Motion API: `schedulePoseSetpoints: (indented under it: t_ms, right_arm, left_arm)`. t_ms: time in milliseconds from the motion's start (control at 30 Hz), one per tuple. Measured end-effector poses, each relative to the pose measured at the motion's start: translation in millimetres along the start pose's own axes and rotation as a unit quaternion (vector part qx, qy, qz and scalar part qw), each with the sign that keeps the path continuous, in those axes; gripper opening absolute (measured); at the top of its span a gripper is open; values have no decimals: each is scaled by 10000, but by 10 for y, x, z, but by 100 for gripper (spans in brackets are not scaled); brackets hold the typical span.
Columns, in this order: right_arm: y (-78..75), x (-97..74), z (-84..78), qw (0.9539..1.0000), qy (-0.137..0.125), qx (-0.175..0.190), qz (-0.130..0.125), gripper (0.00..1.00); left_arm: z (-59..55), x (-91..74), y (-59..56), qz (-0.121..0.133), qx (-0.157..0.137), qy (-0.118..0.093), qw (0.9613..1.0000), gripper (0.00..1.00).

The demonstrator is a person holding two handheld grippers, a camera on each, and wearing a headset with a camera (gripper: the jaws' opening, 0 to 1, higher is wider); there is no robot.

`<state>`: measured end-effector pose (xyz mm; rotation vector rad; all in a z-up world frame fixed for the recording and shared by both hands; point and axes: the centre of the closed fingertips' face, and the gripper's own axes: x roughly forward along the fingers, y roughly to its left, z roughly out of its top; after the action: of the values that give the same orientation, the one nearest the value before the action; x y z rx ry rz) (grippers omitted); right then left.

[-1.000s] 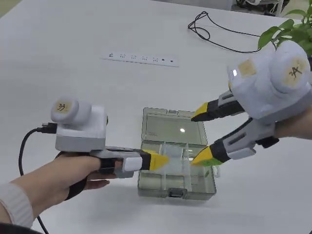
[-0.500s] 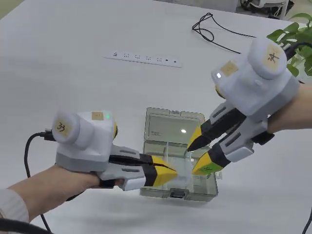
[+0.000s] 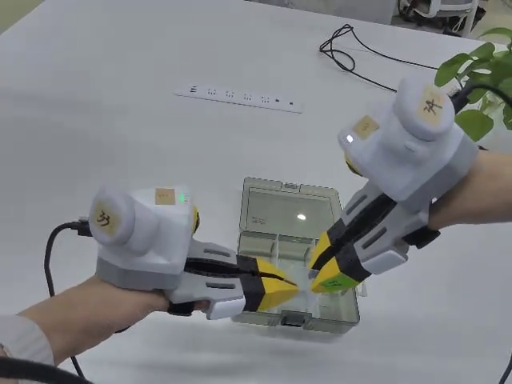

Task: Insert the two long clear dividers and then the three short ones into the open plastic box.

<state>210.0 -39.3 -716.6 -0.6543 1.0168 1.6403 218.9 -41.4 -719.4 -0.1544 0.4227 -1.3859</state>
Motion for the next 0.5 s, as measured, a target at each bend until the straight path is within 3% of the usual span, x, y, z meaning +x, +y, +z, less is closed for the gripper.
schedulePoseSetpoints:
  t_ms: [233, 500]
  right_arm:
    - [-12, -19, -1, 10000, 39, -33, 6, 3]
    - [-40, -3, -30, 9985, 540, -25, -123, 2]
  left_arm:
    - [11, 20, -15, -31, 31, -3, 10000, 0]
    - [-9, 73, -3, 6, 177, 215, 9996, 0]
